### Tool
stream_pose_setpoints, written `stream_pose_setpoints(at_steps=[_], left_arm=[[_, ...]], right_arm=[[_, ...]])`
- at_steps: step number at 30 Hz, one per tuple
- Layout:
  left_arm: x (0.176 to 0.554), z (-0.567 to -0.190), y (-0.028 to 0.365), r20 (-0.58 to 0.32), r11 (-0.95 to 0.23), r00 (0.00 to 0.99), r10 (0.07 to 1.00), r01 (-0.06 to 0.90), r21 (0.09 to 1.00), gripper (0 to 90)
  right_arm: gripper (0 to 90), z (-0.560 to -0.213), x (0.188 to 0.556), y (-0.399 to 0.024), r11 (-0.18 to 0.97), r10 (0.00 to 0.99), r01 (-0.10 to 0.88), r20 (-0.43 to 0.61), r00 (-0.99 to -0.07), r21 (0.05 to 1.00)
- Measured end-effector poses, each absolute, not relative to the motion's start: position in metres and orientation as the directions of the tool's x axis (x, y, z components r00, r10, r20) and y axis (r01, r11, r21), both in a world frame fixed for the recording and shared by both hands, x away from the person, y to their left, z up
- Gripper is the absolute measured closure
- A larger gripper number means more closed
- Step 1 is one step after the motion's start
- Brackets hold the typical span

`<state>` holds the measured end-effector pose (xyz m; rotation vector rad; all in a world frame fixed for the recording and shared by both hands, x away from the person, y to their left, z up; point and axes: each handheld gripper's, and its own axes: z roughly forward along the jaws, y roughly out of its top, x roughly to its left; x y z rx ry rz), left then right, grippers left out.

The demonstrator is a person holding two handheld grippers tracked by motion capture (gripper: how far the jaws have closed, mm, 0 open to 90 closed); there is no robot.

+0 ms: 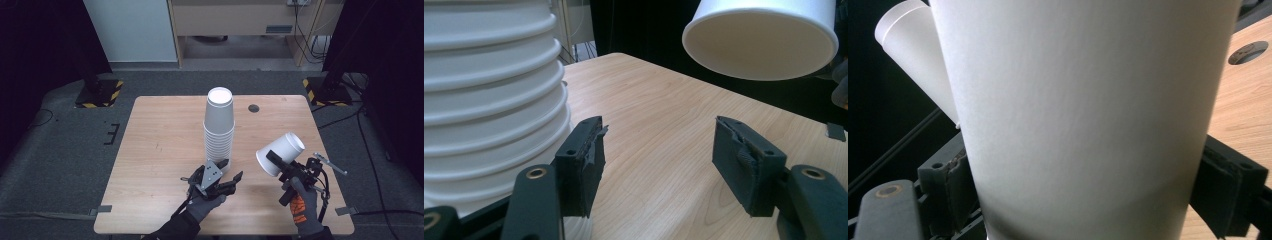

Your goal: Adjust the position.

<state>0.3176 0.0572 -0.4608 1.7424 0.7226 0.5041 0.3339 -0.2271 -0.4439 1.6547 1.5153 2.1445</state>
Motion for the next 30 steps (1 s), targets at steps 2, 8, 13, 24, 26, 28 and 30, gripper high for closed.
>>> stream_pose_setpoints(at_steps=[2,8,13,24,26,28,30], left_arm=[[0.319,-0.460,0.054,-0.031,-0.178,0.721,0.692,0.212,0.961,36.5],[0.324,-0.463,0.044,-0.061,-0.146,0.730,0.681,0.217,0.965,36.6],[0.329,-0.465,0.037,-0.063,-0.147,0.737,0.673,0.217,0.965,36.8],[0.338,-0.460,0.032,-0.052,-0.140,0.739,0.672,0.196,0.971,38.4],[0.340,-0.460,0.031,-0.052,-0.138,0.740,0.671,0.194,0.971,39.1],[0.341,-0.459,0.029,-0.050,-0.140,0.741,0.670,0.192,0.971,40.4],[0.342,-0.458,0.025,-0.042,-0.152,0.751,0.659,0.188,0.970,40.9]], right_arm=[[13.8,-0.444,0.334,-0.227,-0.523,0.544,0.498,0.721,-0.430,0.692],[13.7,-0.445,0.334,-0.227,-0.526,0.539,0.500,0.725,-0.428,0.687],[13.7,-0.445,0.334,-0.227,-0.531,0.531,0.508,0.734,-0.424,0.678],[13.7,-0.447,0.335,-0.225,-0.521,0.518,0.529,0.741,-0.427,0.670],[13.7,-0.447,0.335,-0.224,-0.520,0.517,0.532,0.742,-0.427,0.668],[13.7,-0.448,0.336,-0.223,-0.521,0.513,0.531,0.742,-0.431,0.669],[13.7,-0.448,0.335,-0.223,-0.522,0.509,0.537,0.747,-0.428,0.663]])
